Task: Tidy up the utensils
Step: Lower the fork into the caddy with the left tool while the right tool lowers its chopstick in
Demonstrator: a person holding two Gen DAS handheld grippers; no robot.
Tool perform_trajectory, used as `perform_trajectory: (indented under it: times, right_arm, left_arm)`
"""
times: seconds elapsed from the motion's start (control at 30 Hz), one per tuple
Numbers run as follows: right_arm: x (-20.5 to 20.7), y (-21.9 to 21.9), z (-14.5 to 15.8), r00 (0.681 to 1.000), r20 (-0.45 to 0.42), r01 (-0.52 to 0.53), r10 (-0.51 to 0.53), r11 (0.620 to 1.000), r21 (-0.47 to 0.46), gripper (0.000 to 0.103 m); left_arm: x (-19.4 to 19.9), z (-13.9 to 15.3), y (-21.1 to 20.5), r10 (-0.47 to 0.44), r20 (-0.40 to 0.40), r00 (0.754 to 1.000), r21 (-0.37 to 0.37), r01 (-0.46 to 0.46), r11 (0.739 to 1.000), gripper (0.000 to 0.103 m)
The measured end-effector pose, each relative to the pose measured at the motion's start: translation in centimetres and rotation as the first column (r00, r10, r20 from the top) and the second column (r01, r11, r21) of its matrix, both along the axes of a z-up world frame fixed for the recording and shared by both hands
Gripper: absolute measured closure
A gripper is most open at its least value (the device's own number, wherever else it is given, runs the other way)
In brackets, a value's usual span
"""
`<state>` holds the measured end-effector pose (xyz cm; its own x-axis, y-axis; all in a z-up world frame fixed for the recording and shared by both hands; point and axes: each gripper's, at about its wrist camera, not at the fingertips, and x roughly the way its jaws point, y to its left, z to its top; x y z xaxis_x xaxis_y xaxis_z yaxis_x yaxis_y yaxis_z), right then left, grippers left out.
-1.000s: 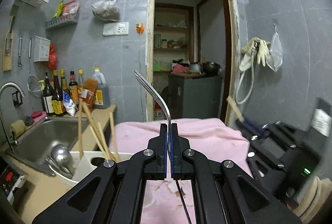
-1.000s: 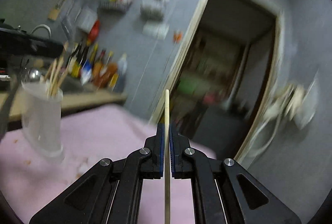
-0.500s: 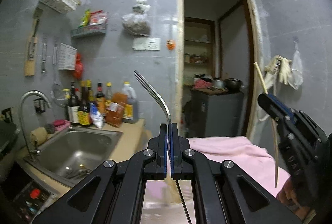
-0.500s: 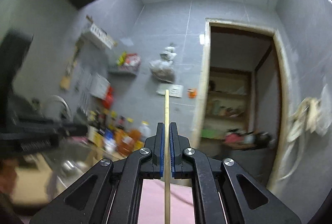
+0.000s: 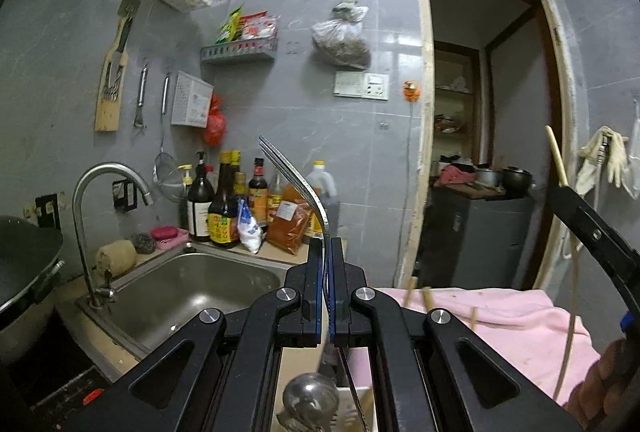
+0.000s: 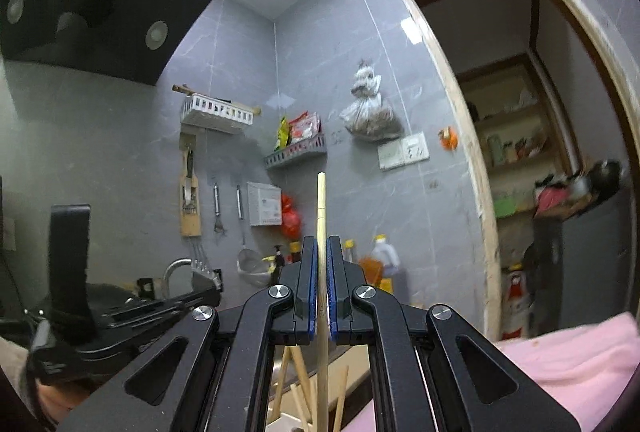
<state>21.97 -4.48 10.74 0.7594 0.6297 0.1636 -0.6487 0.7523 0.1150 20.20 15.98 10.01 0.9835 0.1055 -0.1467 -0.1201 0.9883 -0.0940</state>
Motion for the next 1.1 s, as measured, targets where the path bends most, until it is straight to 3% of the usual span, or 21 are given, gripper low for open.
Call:
perform_trajectory:
  times: [0.2,0.6,0.97,1.1]
  right_arm:
    - [1.6,-0.1,-1.3,0.998,-0.054,-0.028,0.029,1.000,0.014,0.101]
    - [2.3,0.6,-2.8,1.000,-0.028,-0.012,0.011,1.000,-0.029,0.100]
    - [2.1,0.4,-1.3,0.999,0.009,-0.032,0.032,0.999,0.008,0.100]
    - [3.0,0.7,-1.6,0.999,-0.020,-0.046,0.046,0.999,0.001,0.100]
  left_arm:
    - [1.9,-1.1,0.3,0.045,-0.024,0.999,-0.005,-0.045,0.999,0.102]
    - [3.0,-3.4,-1.1,0.076,-0.055,0.996,0.045,-0.074,0.996,0.102]
    - [3.1,-3.9,-1.2,0.088,-0.064,0.994,0.041,-0.085,0.996,0.102]
    - [3.1,-4.0,-1.2,0.095,-0.075,0.993,0.041,-0.092,0.995,0.102]
